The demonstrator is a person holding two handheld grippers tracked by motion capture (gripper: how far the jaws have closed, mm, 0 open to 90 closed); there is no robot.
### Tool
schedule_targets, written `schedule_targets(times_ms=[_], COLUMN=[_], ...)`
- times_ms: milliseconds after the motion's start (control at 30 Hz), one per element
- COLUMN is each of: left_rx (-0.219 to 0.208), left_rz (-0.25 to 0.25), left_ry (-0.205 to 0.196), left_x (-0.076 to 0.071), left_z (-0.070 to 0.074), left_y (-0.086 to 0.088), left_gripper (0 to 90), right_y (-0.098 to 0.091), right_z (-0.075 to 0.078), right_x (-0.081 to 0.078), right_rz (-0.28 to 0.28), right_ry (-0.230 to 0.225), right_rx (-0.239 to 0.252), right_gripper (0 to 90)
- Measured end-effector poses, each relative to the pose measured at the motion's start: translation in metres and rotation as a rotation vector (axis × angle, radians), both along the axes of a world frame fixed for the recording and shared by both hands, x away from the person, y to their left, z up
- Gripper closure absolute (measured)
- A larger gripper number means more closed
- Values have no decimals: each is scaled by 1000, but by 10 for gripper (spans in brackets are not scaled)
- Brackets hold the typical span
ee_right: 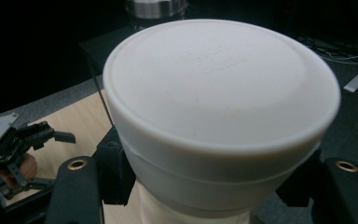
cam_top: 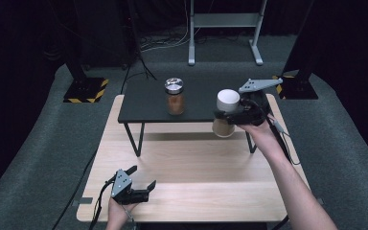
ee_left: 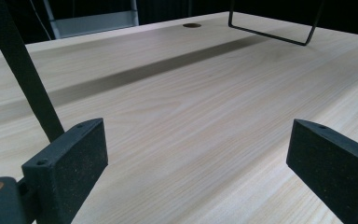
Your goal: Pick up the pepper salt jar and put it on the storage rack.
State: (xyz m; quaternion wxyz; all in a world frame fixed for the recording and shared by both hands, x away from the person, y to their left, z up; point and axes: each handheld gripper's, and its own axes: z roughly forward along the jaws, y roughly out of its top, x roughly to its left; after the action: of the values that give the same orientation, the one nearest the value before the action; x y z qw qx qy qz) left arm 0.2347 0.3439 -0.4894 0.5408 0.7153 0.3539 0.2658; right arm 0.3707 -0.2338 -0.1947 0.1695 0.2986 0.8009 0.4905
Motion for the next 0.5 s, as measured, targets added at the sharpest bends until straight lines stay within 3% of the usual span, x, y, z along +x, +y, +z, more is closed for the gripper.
schedule_targets(times_ms=[233, 500], left_rx=[0, -1], left_rz=[-2, -3], left_ry=[0, 0], left_x=[0, 0], left_z=[0, 0], left_y=[0, 0], left_gripper=[47, 47], right_y=[4, 13], right_z=[11, 8], right_x=[12, 33], right_rz=[-48, -115], right_ry=[-24, -39], right_rx=[1, -13], right_gripper=[343, 342])
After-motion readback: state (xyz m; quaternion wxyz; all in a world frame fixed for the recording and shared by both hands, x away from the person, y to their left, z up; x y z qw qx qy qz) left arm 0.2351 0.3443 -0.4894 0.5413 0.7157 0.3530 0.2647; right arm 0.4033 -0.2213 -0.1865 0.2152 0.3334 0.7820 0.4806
